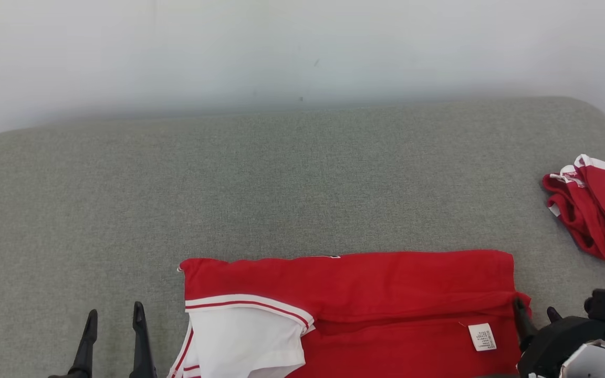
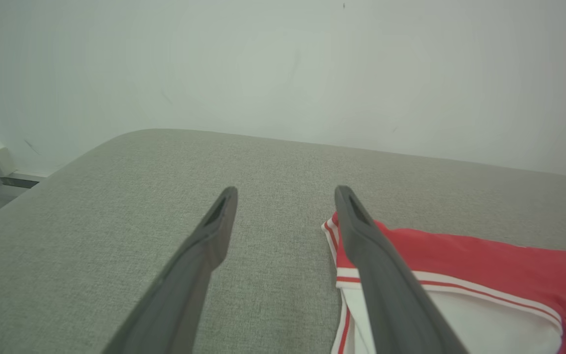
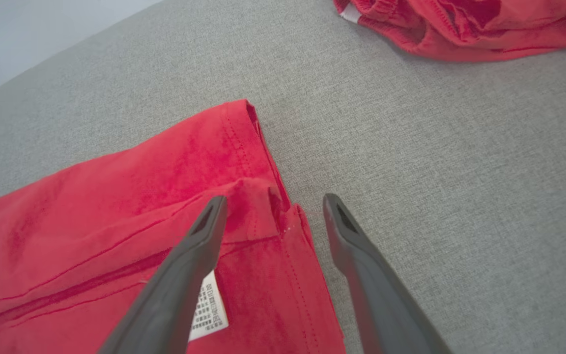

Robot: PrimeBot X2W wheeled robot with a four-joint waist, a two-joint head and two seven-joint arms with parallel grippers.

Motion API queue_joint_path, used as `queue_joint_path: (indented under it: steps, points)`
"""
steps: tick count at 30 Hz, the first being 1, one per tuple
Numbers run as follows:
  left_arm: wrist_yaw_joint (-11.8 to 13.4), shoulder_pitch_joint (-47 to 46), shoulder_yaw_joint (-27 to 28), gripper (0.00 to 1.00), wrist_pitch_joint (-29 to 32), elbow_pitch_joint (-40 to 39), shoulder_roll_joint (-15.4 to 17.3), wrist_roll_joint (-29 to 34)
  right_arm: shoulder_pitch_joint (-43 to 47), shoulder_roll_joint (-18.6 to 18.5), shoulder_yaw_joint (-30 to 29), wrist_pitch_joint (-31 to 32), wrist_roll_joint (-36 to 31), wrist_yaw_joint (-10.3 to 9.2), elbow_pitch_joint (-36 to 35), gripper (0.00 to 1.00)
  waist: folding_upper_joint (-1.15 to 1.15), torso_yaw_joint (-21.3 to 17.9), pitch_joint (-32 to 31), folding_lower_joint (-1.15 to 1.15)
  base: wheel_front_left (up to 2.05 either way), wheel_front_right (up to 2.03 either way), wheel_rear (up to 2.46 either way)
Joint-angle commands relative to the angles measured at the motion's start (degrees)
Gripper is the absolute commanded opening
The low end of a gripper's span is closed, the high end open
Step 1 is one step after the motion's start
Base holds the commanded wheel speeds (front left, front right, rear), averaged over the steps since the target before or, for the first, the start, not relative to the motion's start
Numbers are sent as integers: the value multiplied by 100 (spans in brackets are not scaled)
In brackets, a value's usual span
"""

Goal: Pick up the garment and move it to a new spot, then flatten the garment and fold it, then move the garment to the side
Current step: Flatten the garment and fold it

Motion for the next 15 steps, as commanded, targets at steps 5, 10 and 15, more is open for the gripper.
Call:
queue_joint_path:
  steps: [5, 10, 15]
  points:
    - [-193, -1, 143, 100, -16, 52, -164, 190, -271, 22, -81, 324, -457, -14, 182, 100, 0, 54, 111, 0, 0, 0, 0]
    - [-306, -124, 234, 100, -16, 91, -258, 271, -496, 21, -191, 806, -829, -14, 437, 100, 0, 93, 214, 0, 0, 0, 0]
    - [-386, -235, 309, 100, -16, 92, -326, 277, -753, 21, -298, 1144, -967, -14, 693, 100, 0, 151, 347, 0, 0, 0, 0]
